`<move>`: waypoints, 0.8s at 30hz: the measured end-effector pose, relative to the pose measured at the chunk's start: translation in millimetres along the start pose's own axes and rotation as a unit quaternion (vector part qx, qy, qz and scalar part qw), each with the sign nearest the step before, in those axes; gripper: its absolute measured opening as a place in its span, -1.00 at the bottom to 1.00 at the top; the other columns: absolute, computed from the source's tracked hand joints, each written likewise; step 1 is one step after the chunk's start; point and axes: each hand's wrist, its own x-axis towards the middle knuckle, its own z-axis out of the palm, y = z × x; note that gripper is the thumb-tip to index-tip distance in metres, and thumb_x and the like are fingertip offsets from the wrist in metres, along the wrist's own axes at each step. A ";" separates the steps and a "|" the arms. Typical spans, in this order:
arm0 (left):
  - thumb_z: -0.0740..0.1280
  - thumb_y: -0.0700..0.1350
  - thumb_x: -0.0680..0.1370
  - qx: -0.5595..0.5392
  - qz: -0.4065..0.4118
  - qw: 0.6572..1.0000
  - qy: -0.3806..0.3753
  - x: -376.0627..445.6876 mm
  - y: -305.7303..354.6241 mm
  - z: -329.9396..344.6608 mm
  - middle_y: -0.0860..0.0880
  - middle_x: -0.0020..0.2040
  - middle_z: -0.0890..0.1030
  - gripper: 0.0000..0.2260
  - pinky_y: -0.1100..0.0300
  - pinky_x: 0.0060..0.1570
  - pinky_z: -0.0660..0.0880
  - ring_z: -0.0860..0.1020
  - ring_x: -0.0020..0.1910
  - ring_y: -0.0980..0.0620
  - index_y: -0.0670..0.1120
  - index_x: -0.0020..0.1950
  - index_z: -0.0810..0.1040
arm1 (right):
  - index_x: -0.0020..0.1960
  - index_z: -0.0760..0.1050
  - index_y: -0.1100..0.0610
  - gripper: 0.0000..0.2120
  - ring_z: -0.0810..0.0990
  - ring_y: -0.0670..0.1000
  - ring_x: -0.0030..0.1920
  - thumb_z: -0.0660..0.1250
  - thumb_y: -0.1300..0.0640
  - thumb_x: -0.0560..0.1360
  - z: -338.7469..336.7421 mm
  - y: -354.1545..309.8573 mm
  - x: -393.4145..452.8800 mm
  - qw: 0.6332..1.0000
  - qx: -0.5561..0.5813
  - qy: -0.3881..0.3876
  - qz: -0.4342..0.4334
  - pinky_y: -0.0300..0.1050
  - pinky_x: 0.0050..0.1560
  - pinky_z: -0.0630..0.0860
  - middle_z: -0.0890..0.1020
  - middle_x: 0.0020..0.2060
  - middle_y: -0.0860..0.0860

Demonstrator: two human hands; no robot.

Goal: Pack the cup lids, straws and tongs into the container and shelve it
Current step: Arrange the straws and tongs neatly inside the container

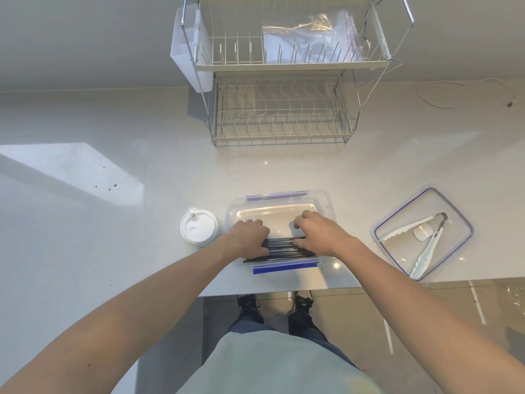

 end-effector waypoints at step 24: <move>0.47 0.40 0.30 -0.075 0.067 0.985 0.142 129.7 296.7 -21.1 -0.14 0.41 0.38 0.04 -0.04 0.34 0.36 0.36 0.42 -0.16 -0.17 0.54 0.19 | 0.67 -0.16 -0.01 -0.08 -0.17 0.17 0.66 0.32 0.34 0.52 12.2 256.0 -141.3 0.980 -0.048 0.012 0.190 0.22 0.58 0.09 -0.18 0.67 0.06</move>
